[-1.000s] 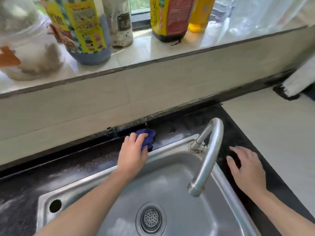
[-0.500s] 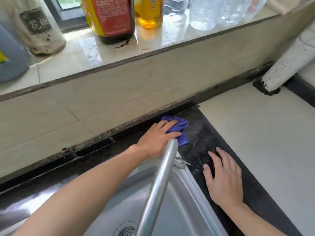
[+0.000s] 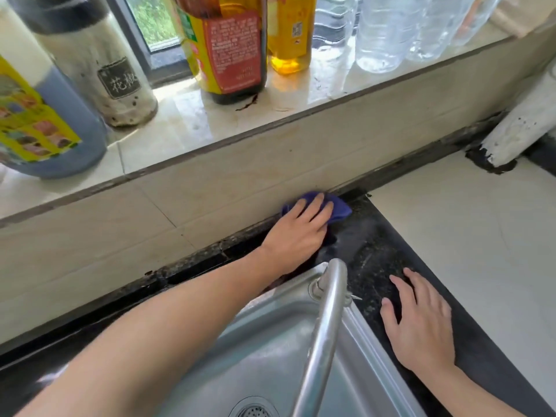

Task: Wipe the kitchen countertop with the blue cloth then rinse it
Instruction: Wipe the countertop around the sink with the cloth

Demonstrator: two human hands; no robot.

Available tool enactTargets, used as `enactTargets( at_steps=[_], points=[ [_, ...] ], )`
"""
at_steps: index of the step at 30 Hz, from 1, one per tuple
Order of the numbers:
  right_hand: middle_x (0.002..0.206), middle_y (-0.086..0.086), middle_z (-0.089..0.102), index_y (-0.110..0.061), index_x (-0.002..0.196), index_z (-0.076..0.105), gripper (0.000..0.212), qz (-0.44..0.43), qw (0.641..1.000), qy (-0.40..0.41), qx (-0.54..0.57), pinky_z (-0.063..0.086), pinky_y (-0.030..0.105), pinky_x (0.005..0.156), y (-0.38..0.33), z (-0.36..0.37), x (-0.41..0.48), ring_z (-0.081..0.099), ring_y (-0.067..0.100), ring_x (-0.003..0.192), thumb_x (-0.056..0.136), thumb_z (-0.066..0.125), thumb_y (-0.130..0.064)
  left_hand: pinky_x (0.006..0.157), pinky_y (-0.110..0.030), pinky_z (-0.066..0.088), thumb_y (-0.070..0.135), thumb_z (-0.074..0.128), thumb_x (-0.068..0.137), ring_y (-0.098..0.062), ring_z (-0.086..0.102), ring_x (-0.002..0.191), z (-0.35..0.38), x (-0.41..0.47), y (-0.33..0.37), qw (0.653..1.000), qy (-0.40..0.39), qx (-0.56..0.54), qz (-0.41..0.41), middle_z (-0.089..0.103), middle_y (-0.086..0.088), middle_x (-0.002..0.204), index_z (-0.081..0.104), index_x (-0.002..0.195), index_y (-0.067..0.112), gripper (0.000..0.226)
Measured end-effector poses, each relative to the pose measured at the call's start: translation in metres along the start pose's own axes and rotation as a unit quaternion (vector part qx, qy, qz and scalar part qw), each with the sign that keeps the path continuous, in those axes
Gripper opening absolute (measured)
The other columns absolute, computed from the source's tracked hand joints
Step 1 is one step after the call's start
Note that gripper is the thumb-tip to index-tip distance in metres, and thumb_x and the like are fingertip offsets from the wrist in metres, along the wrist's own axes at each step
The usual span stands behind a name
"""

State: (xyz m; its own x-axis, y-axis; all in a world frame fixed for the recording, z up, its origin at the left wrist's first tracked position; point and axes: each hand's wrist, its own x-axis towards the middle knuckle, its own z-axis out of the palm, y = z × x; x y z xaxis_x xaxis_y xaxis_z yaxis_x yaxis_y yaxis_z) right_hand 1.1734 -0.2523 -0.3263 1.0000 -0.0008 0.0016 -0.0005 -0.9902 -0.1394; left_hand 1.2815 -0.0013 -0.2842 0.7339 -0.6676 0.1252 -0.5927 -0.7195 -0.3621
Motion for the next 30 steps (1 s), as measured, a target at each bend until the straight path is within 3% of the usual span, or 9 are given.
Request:
enactTargets(
  at_steps=[3,6,12,15,17,20,27,30],
  points=[
    [0.141,0.007,0.046,-0.015,0.127,0.055,0.054,0.002,1.0,0.008,0.004,0.035,0.048,0.104,0.0,0.002,0.0,0.04,0.027,0.131,0.089,0.031,-0.045,0.11,-0.047,0.034,0.022,0.053,0.089,-0.035,0.038,0.137,0.015,-0.008,-0.002,0.996,-0.059,0.057,0.018,0.043,-0.014,0.148,0.069,0.116,0.012,0.032],
    [0.142,0.006,0.045,-0.016,0.128,0.053,0.054,0.002,1.0,0.007,0.012,0.034,0.048,0.106,-0.001,0.002,0.0,0.039,0.025,0.132,0.089,0.031,-0.046,0.104,-0.045,0.036,0.015,0.039,0.087,-0.031,0.049,0.127,0.018,-0.06,-0.008,0.995,-0.065,0.058,0.038,0.057,-0.012,0.134,0.074,0.105,0.009,0.039],
    [0.141,0.008,0.045,-0.014,0.127,0.054,0.055,0.007,1.0,0.007,0.015,0.035,0.049,0.105,-0.002,0.0,-0.001,0.04,0.027,0.131,0.089,0.03,-0.045,0.088,-0.045,0.034,0.011,0.034,0.081,-0.037,0.05,0.106,-0.006,-0.166,-0.012,0.992,-0.113,0.025,-0.056,0.065,-0.02,0.111,0.072,0.091,0.002,0.04],
    [0.141,0.009,0.046,-0.014,0.127,0.054,0.055,0.005,1.0,0.006,0.013,0.035,0.05,0.104,-0.003,0.0,0.0,0.04,0.028,0.131,0.088,0.031,-0.045,0.091,-0.046,0.035,0.012,0.036,0.083,-0.038,0.052,0.108,-0.015,-0.149,0.001,0.995,-0.071,0.014,-0.066,0.062,-0.021,0.12,0.07,0.099,0.003,0.038],
    [0.141,0.008,0.046,-0.014,0.127,0.054,0.055,0.005,1.0,0.01,0.014,0.035,0.051,0.105,-0.002,0.001,-0.001,0.039,0.028,0.131,0.088,0.031,-0.045,0.101,-0.05,0.037,0.013,0.034,0.086,-0.039,0.052,0.12,-0.009,-0.118,0.007,0.998,-0.033,0.016,-0.048,0.055,-0.02,0.135,0.068,0.11,0.004,0.043],
    [0.141,0.008,0.046,-0.015,0.128,0.053,0.057,0.006,1.0,0.022,0.021,0.033,0.052,0.105,-0.001,0.002,-0.001,0.037,0.028,0.131,0.087,0.031,-0.048,0.113,-0.05,0.029,0.018,0.043,0.09,-0.035,0.04,0.137,0.009,-0.1,-0.007,0.998,-0.043,0.041,-0.017,0.044,-0.015,0.148,0.069,0.115,0.009,0.038],
    [0.142,0.008,0.044,-0.016,0.129,0.052,0.055,0.009,0.999,0.032,0.031,0.031,0.053,0.106,-0.004,0.002,-0.002,0.035,0.029,0.131,0.087,0.035,-0.047,0.111,-0.053,0.03,0.01,0.033,0.089,-0.032,0.044,0.134,0.013,-0.23,-0.034,0.992,-0.101,0.069,-0.03,0.049,-0.016,0.144,0.071,0.107,0.001,0.043],
    [0.141,0.009,0.044,-0.016,0.13,0.051,0.055,0.011,0.999,0.032,0.032,0.031,0.053,0.106,-0.005,0.001,-0.002,0.035,0.029,0.13,0.087,0.035,-0.047,0.103,-0.051,0.041,0.011,0.032,0.084,-0.034,0.048,0.129,-0.001,-0.296,-0.044,0.987,-0.137,0.05,-0.073,0.052,-0.016,0.141,0.072,0.105,0.001,0.046]
  ],
)
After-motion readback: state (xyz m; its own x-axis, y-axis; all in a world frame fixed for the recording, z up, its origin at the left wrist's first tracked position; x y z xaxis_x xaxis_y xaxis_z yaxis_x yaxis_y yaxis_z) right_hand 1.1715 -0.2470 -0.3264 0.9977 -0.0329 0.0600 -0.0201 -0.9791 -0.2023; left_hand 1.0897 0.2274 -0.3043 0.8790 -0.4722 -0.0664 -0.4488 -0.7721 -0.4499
